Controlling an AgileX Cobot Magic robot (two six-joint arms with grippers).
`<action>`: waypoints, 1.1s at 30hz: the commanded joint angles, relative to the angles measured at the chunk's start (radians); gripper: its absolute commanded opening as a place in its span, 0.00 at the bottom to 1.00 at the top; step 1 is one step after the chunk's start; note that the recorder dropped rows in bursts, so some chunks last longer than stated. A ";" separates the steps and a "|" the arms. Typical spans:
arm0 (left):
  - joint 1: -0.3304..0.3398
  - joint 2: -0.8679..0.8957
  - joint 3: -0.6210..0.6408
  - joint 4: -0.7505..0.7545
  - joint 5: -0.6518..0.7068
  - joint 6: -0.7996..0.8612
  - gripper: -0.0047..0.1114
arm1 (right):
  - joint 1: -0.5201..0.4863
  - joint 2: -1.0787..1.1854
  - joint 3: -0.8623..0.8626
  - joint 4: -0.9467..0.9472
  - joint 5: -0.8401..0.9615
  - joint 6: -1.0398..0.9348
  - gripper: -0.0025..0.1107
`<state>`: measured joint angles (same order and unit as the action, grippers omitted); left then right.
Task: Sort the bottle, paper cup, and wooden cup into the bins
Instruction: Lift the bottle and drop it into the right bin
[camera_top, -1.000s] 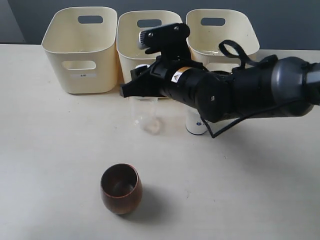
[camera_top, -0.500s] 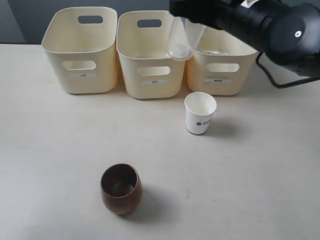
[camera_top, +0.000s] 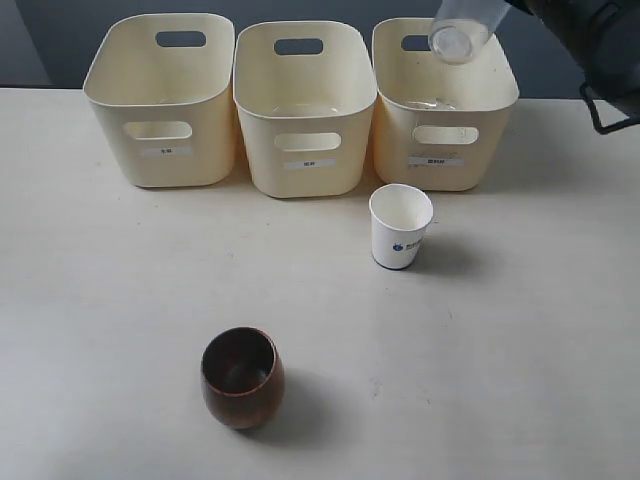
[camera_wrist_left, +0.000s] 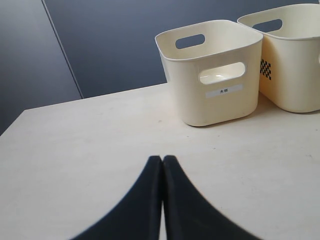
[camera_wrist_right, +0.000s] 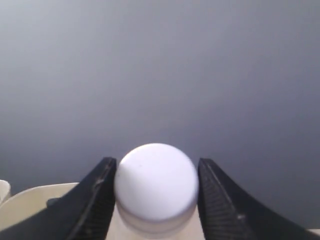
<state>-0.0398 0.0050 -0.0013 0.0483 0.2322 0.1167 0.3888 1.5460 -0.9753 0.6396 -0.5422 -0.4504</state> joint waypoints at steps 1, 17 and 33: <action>-0.003 -0.005 0.001 -0.003 -0.001 -0.002 0.04 | -0.028 0.073 0.002 -0.005 -0.065 -0.004 0.02; -0.003 -0.005 0.001 -0.003 -0.001 -0.002 0.04 | -0.028 0.196 0.002 -0.176 -0.119 0.029 0.57; -0.003 -0.005 0.001 -0.003 -0.001 -0.002 0.04 | -0.028 0.063 0.002 -0.133 0.171 0.089 0.42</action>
<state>-0.0398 0.0050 -0.0013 0.0483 0.2322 0.1167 0.3657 1.6674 -0.9753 0.5075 -0.4658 -0.3666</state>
